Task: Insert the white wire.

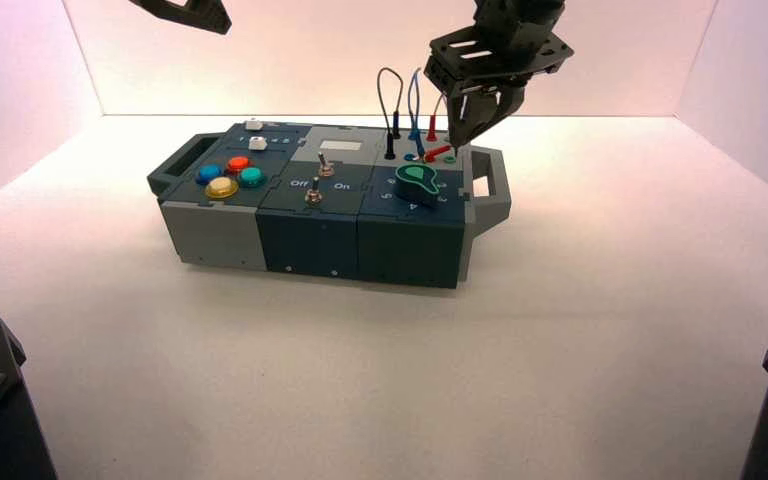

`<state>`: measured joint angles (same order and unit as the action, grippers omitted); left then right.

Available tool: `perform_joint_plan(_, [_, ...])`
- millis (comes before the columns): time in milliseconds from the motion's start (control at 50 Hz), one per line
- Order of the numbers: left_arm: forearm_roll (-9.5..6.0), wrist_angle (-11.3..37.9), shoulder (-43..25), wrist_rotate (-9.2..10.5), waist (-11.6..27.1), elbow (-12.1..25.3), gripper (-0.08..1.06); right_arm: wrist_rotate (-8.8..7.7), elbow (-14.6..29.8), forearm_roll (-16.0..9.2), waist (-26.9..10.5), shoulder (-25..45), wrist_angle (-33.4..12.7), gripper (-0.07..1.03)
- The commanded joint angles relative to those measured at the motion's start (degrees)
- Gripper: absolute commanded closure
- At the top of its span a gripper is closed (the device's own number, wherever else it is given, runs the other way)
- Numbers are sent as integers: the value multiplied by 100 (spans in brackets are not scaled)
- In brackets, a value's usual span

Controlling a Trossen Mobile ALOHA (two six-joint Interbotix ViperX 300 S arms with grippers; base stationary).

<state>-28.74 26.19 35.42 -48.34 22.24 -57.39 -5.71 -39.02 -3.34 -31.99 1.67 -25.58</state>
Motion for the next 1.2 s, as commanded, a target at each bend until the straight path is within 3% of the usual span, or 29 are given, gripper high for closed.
perform_joint_plan(20, [-18, -35, 18, -26, 70, 88, 101, 35, 18, -18, -26, -149, 237, 99])
perform_joint_plan(480, [-105, -35, -70, -18, 211, 88, 101, 105, -26, -18, -26, 70, 782, 99])
perform_joint_plan(1200, [-97, -35, -70, -26, 211, 79, 101, 79, 35, 35, 9, 220, 888, 99])
